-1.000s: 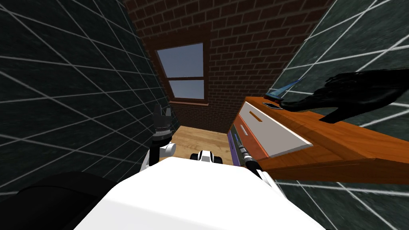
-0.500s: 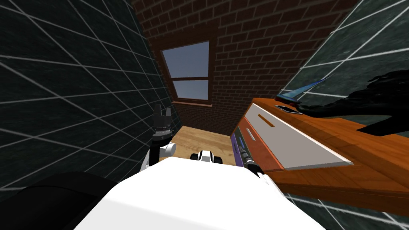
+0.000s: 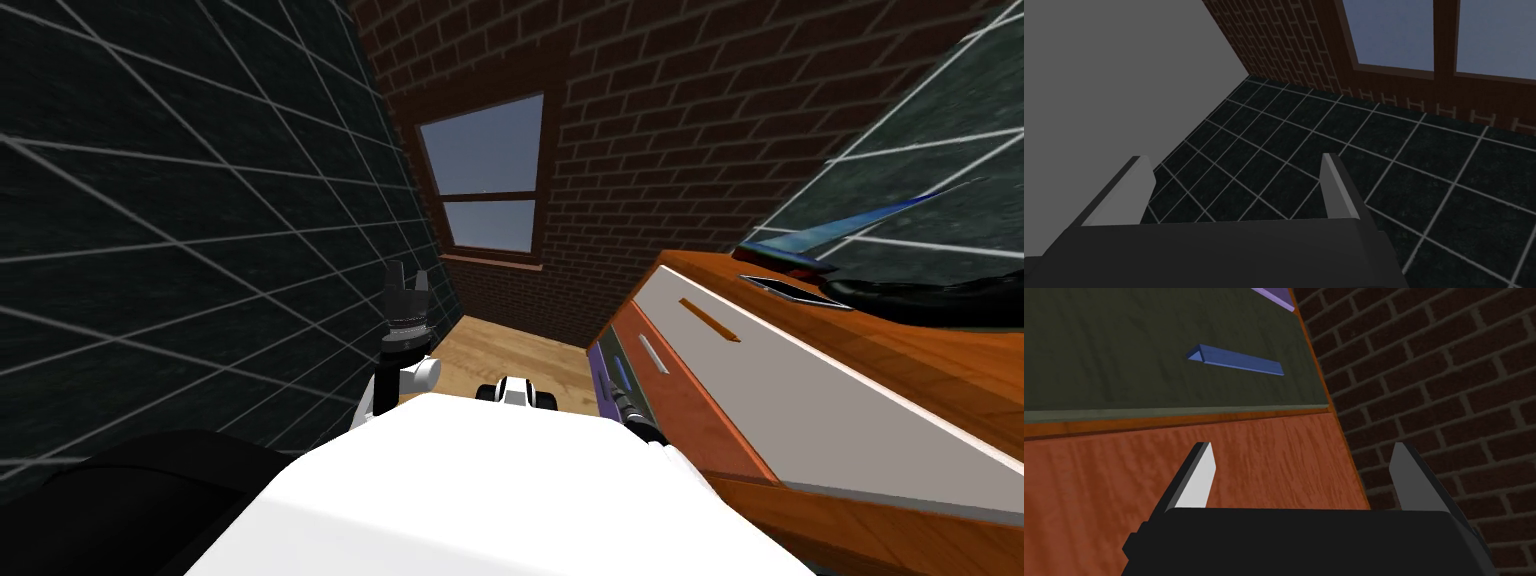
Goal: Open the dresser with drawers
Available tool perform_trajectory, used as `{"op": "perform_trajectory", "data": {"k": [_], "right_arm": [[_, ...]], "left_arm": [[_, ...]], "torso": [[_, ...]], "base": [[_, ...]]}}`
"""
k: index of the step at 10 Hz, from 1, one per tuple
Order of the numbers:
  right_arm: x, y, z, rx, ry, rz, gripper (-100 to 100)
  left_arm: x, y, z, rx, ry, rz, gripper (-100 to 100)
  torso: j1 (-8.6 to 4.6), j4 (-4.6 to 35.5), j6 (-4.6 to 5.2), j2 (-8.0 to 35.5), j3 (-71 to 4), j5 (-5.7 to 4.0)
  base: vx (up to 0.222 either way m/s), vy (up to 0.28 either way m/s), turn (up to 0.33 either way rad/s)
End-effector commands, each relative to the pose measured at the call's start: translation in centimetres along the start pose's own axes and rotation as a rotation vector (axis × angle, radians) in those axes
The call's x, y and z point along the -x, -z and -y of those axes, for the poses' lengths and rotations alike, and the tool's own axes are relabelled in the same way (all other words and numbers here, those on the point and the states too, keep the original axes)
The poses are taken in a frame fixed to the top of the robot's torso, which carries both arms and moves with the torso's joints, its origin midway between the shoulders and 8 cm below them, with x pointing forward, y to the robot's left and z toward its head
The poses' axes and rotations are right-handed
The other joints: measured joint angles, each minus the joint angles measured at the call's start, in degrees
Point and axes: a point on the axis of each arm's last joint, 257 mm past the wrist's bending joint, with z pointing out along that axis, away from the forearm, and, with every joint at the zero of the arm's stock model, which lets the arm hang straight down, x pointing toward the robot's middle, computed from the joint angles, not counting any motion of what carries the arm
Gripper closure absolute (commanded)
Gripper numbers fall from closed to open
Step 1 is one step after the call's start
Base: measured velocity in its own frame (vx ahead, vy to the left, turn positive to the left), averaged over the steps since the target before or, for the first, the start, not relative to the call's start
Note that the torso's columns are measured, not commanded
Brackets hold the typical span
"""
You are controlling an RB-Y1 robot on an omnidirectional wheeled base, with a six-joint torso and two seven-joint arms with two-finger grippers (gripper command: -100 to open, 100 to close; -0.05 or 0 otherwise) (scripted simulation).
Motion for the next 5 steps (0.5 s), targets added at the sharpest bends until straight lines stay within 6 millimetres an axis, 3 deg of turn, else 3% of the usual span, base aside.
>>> {"op": "perform_trajectory", "data": {"k": [1,3,4,5], "right_arm": [[0.0,-0.3,5.1,-0.129,0.069,-0.008,-100],[-0.8,-0.2,6.6,-0.162,0.074,-0.024,-100],[-0.2,0.0,9.2,-0.230,0.117,-0.017,-100],[-0.9,0.3,10.5,-0.254,0.122,-0.032,-100]], "left_arm": [[0.0,0.0,0.0,0.000,0.000,0.000,0],[0.0,0.0,0.0,0.000,0.000,0.000,0],[0.0,0.0,0.0,0.000,0.000,0.000,0],[0.0,0.0,0.0,0.000,0.000,0.000,0]], "torso": [[-0.07,0.00,0.03,0.01,0.00,0.00],[-0.10,0.01,0.04,0.09,0.03,-0.01],[-0.21,0.07,0.04,0.31,0.18,-0.05],[-0.11,0.06,-0.01,0.14,0.11,-0.03]], "base": [[0.163,0.074,0.165],[0.093,0.050,0.031],[0.095,0.049,0.138],[0.112,0.043,0.087]]}}
